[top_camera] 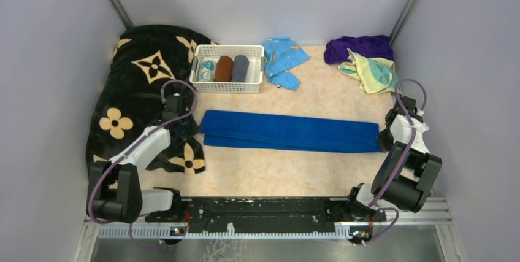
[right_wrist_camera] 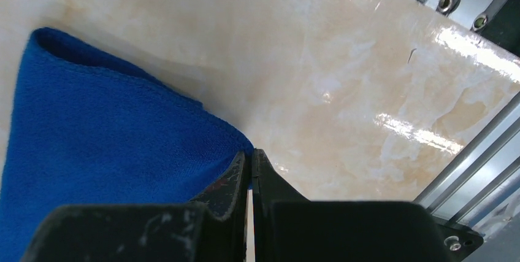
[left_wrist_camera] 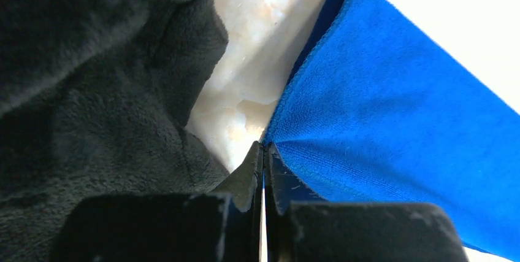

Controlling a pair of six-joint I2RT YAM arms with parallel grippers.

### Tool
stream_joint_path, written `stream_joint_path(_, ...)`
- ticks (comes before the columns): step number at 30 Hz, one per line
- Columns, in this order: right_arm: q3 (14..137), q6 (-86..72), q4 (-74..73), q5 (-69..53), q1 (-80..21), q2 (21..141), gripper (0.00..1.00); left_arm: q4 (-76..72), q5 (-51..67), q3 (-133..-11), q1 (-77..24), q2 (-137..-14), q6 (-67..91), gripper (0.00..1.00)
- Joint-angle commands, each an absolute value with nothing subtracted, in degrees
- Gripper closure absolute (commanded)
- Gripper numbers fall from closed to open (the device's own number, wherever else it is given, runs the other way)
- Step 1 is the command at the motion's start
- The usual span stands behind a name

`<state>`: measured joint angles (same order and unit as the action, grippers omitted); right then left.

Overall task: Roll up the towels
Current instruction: Fold the towel at the center of the board.

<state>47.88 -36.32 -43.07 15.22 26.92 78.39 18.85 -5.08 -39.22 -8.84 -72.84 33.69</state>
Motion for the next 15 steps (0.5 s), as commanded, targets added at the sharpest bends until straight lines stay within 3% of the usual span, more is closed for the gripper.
stream_joint_path(1, 45.5, -39.3, -38.5, 16.8, 27.8, 78.2, 1.0, 17.6, -6.2, -37.5, -8.3, -73.7, 35.2, 1.0)
stream_joint_path(15, 48.5, -40.5, -36.6, 15.5, 27.8, 76.2, 0.99, 18.3, -3.8, -38.0, -8.3, -72.3, 36.7, 1.0)
